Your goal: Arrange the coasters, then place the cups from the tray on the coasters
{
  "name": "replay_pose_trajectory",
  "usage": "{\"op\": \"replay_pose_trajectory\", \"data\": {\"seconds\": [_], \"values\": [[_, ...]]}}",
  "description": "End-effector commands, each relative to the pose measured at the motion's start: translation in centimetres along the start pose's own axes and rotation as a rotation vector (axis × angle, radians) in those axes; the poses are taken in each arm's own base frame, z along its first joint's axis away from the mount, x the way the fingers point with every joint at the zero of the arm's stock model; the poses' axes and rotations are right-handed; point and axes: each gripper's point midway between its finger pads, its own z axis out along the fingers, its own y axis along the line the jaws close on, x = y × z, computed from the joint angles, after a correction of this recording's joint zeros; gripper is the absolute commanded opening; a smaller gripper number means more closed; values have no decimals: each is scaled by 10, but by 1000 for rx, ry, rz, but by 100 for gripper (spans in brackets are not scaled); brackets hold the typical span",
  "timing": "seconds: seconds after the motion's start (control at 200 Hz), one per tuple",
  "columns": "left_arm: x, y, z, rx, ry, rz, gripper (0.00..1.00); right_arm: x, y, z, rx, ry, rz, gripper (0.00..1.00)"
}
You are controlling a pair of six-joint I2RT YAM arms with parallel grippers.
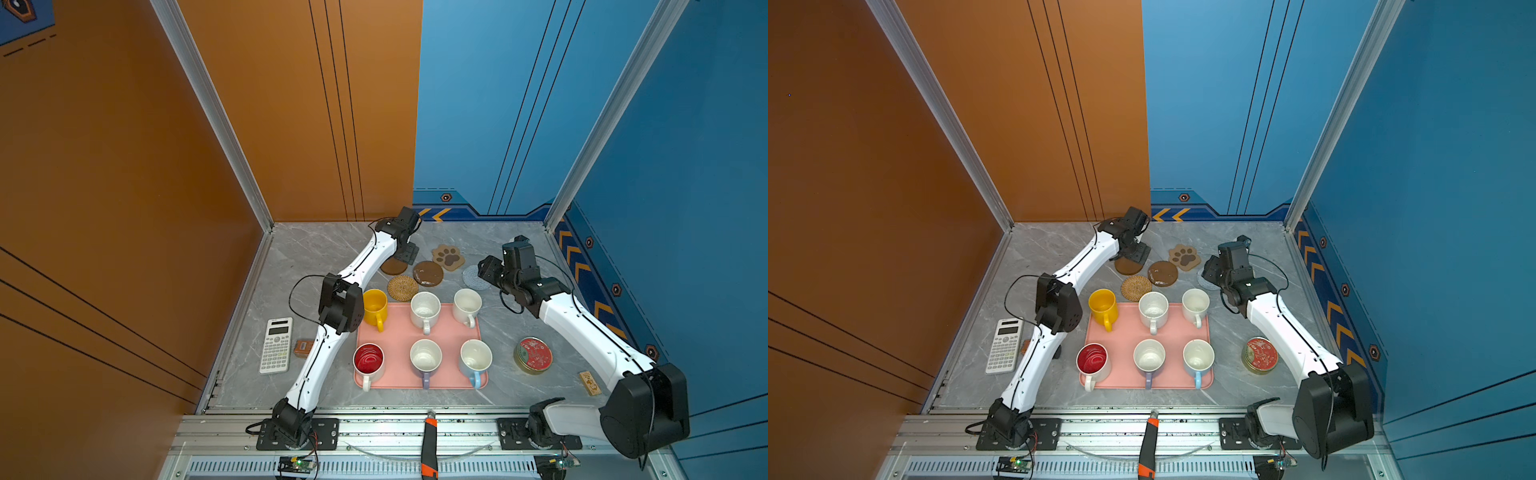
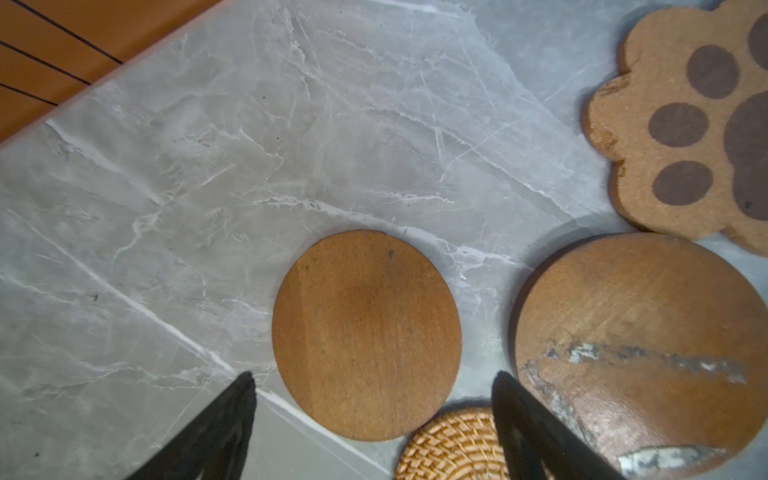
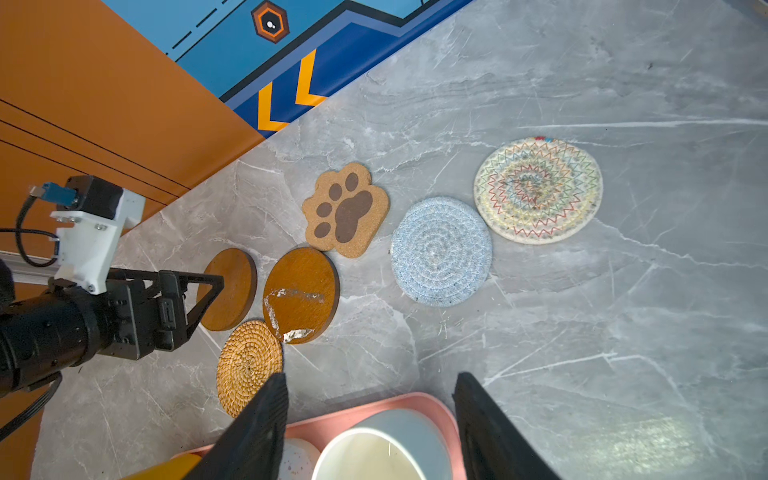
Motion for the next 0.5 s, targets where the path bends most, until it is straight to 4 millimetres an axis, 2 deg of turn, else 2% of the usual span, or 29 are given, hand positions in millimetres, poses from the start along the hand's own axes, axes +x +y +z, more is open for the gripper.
{"op": "replay_pose_trajectory", "data": {"seconds": [0.0,0.135,0.495], "values": [[5,-9,11,44,24,-52,89,-7,-4,-4,-2,-37,26,62],[5,-12,24,53,26,-72,89,-6,-2,-2,-15,-29,34,63],[-3,-5,41,5,-20,-115,87,-8,12,-2,-96,-29,59,62]]}}
